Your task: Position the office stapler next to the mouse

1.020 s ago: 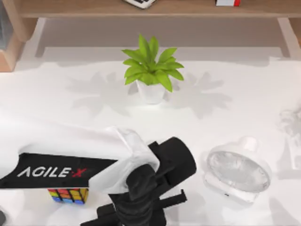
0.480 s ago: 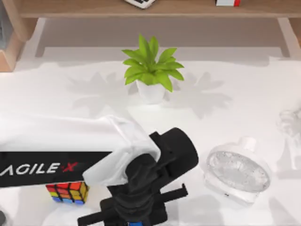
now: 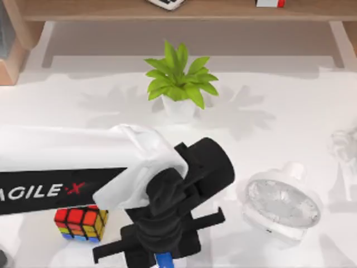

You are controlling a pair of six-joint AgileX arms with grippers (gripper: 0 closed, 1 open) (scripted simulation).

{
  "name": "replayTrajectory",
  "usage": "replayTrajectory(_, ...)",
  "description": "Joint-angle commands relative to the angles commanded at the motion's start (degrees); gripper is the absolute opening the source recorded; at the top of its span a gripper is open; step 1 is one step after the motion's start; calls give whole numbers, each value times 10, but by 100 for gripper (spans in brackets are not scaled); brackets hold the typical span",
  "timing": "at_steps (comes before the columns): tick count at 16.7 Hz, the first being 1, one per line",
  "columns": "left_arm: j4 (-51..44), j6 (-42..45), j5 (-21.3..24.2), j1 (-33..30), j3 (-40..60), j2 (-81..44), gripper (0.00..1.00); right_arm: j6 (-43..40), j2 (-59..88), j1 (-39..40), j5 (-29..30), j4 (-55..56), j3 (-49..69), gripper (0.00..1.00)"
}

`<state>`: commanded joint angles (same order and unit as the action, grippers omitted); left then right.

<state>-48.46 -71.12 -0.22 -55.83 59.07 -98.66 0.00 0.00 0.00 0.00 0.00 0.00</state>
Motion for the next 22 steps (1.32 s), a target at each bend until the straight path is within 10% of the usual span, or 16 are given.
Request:
replayTrajectory(16,-66,701,9,524,154,-41,0,0,0,0,0,0,0,100)
replayTrajectory(22,-64,796,-6,613,124,-79,0,0,0,0,0,0,0,100)
